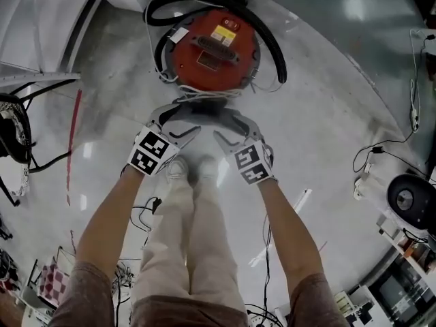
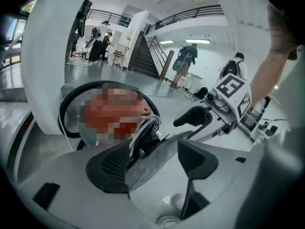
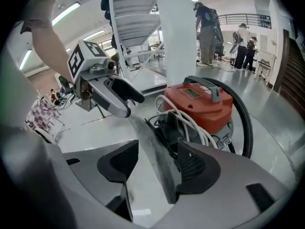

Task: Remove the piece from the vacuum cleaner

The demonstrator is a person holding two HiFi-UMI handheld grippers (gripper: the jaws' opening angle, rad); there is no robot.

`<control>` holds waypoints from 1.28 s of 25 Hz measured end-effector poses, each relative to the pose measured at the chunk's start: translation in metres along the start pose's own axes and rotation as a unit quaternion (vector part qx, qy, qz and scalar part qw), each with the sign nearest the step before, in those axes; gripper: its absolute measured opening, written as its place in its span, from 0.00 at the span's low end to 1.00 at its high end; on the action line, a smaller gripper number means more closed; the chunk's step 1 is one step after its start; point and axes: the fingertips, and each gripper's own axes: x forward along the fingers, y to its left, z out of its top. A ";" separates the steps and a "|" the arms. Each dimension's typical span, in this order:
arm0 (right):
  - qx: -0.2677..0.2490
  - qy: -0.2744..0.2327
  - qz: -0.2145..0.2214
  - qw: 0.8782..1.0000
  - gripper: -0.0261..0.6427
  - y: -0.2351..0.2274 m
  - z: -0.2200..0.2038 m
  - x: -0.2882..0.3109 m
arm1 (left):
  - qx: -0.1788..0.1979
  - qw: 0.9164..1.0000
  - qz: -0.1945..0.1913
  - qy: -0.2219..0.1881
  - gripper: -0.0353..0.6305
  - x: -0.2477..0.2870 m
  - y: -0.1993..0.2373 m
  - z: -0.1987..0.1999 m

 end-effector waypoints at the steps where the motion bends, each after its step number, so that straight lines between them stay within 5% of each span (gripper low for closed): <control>1: -0.004 0.008 0.002 1.000 0.38 -0.001 -0.005 0.007 | 0.004 1.000 -0.002 0.007 0.50 0.007 0.001 -0.005; 12: -0.031 0.051 0.048 0.997 0.37 0.003 -0.032 0.047 | 0.061 0.995 -0.022 0.077 0.49 0.044 -0.003 -0.041; 15: -0.034 0.047 0.051 0.997 0.26 0.003 -0.029 0.049 | 0.057 0.995 -0.011 0.080 0.39 0.044 0.002 -0.041; 24: -0.045 0.050 0.044 0.997 0.22 0.000 -0.023 0.053 | 0.093 0.990 0.008 0.106 0.25 0.048 0.012 -0.042; 32: -0.044 0.054 0.032 0.997 0.15 -0.003 -0.025 0.052 | 0.064 0.992 0.007 0.105 0.20 0.048 0.012 -0.042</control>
